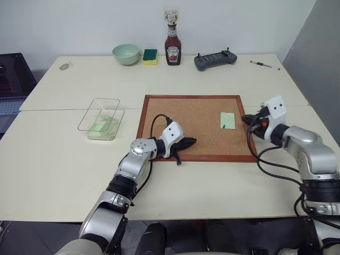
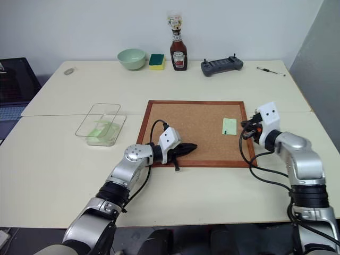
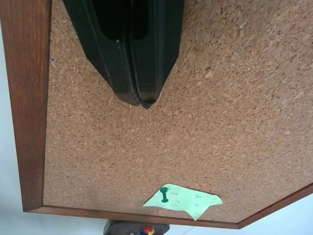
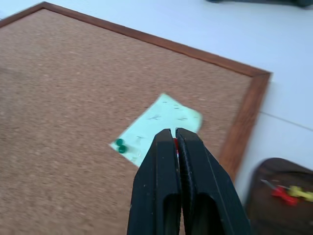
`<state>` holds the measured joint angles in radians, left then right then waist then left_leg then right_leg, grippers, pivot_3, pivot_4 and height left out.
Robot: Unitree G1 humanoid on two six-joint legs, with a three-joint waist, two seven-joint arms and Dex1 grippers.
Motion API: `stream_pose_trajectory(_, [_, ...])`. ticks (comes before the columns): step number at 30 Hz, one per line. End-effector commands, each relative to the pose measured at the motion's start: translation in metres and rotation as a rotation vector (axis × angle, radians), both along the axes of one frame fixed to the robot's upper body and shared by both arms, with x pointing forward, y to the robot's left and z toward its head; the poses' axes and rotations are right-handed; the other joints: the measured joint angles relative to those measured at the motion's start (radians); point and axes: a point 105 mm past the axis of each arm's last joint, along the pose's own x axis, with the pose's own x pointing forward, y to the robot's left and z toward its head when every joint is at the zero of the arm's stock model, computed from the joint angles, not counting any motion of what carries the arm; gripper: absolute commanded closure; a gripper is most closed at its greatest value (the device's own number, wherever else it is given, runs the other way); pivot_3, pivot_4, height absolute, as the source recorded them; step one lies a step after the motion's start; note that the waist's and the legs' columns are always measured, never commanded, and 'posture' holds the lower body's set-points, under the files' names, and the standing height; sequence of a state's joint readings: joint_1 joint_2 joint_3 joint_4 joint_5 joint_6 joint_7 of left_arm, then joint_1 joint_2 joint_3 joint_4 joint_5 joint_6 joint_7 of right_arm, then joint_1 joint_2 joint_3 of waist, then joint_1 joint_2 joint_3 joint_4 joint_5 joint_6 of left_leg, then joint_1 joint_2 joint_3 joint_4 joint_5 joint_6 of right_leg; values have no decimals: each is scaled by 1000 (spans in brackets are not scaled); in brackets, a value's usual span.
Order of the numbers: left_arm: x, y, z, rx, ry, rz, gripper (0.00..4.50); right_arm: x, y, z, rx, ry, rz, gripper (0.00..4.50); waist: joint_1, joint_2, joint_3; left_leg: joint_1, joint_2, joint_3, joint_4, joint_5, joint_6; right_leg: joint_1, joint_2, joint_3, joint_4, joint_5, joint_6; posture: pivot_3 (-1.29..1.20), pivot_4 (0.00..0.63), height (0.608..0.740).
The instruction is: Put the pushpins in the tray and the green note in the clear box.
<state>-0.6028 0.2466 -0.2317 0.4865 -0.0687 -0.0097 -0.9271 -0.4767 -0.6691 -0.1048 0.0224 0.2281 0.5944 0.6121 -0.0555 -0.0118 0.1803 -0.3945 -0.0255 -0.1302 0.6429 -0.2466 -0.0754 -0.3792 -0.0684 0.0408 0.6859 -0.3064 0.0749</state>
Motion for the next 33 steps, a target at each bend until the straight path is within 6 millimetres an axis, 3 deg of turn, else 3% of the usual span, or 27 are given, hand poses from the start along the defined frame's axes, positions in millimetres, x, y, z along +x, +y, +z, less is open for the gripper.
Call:
stream_pose_trajectory(1, [-2, 3, -17, 47, 42, 4, 4500, 2, -21, 10, -171, -73, -39, 4457, -1, 0, 0, 0, 0, 0, 0, 0, 0, 0, 0, 0, 0, 0, 0, 0, 150, 740])
stream_pose_trajectory(6, [-1, 1, -16, 47, 39, -1, 4500, 4, -34, -3, -347, -54, -52, 4457, -1, 0, 0, 2, 1, 1, 0, 0, 0, 2, 0, 0, -1, 0, 0, 0, 150, 740])
stream_pose_trajectory(15, [0, 3, -17, 51, 35, 0, 4500, 8, -42, -16, -408, -30, -68, 4457, 0, 0, 0, 3, 1, 0, 0, 0, 0, 6, 0, -1, -3, 0, 0, 0, 150, 740])
stream_pose_trajectory(24, [0, 4, -17, 53, 34, 2, 4500, 13, -47, -12, -396, -54, -108, 2875, -1, 0, 0, 4, 1, 0, 0, 0, 0, 6, 0, -1, -3, 0, 0, 0, 150, 740])
stream_pose_trajectory(29, [0, 5, -17, 54, 35, 3, 4500, 14, -48, -3, -363, -83, -135, 1694, 0, 0, 0, 4, 1, -1, 0, 0, 0, 6, 0, -1, -4, 0, 0, 0, 150, 740])
stream_pose_trajectory(33, [0, 5, -17, 57, 35, 3, 4500, 10, -25, 9, -193, -91, -51, 936, -1, 0, 0, 4, 1, -1, 0, 0, 0, 6, 0, -1, -4, 0, 0, 0, 150, 740])
